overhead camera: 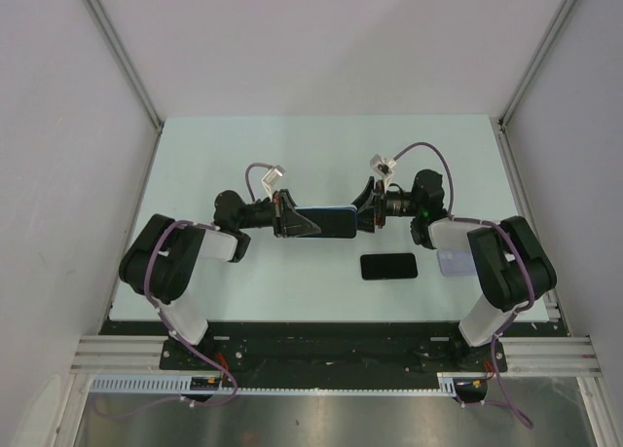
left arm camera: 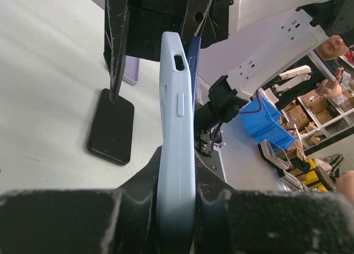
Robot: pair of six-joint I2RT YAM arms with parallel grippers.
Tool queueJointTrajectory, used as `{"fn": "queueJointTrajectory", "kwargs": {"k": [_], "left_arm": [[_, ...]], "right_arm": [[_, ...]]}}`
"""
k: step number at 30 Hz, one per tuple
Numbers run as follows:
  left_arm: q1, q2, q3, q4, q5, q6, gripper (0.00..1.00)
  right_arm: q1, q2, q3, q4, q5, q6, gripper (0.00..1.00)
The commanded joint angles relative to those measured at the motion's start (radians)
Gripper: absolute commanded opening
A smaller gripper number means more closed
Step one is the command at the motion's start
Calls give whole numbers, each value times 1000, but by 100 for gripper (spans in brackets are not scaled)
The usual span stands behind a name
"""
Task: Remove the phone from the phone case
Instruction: Remove the phone case from the phone.
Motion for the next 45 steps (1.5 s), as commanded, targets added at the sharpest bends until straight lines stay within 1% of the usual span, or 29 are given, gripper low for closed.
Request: {"fn": "queueJointTrajectory", "kwargs": {"k": [1,9,14,17,18,20,21,23,24,26,27,35,39,42,45], "left_arm": [[-4,34,56,282,-192,-72,0],[-4,43,61,291,-189,-87,4],[-4,51,64,292,-191,-98,7],[-4,59,65,294,-192,-102,8],[-4,60,65,294,-194,-102,9],[-4,60,65,295,-194,-102,10],[-4,62,65,295,-194,-102,11],[-1,62,67,295,-194,-104,13],[-1,63,67,295,-194,-104,14],[1,65,69,295,-192,-105,16],[3,65,69,295,-191,-105,18],[7,66,75,297,-180,-105,29],[9,66,78,297,-171,-105,37],[10,65,79,297,-168,-104,39],[12,62,78,297,-169,-101,45]], "right_arm": [[89,-1,14,144,-43,25,50],[98,21,14,210,-35,85,43],[103,29,14,247,-28,124,41],[106,36,14,267,-26,139,37],[107,39,14,270,-28,147,33],[110,44,14,284,-26,154,29],[112,48,14,289,-28,162,25],[112,50,14,301,-28,168,19],[112,53,14,304,-29,174,14],[113,52,14,307,-29,174,8],[113,53,14,307,-29,176,1],[110,53,16,309,-34,183,0],[107,50,14,309,-35,185,0],[103,53,14,307,-32,187,0],[95,55,14,280,-23,168,0]]}}
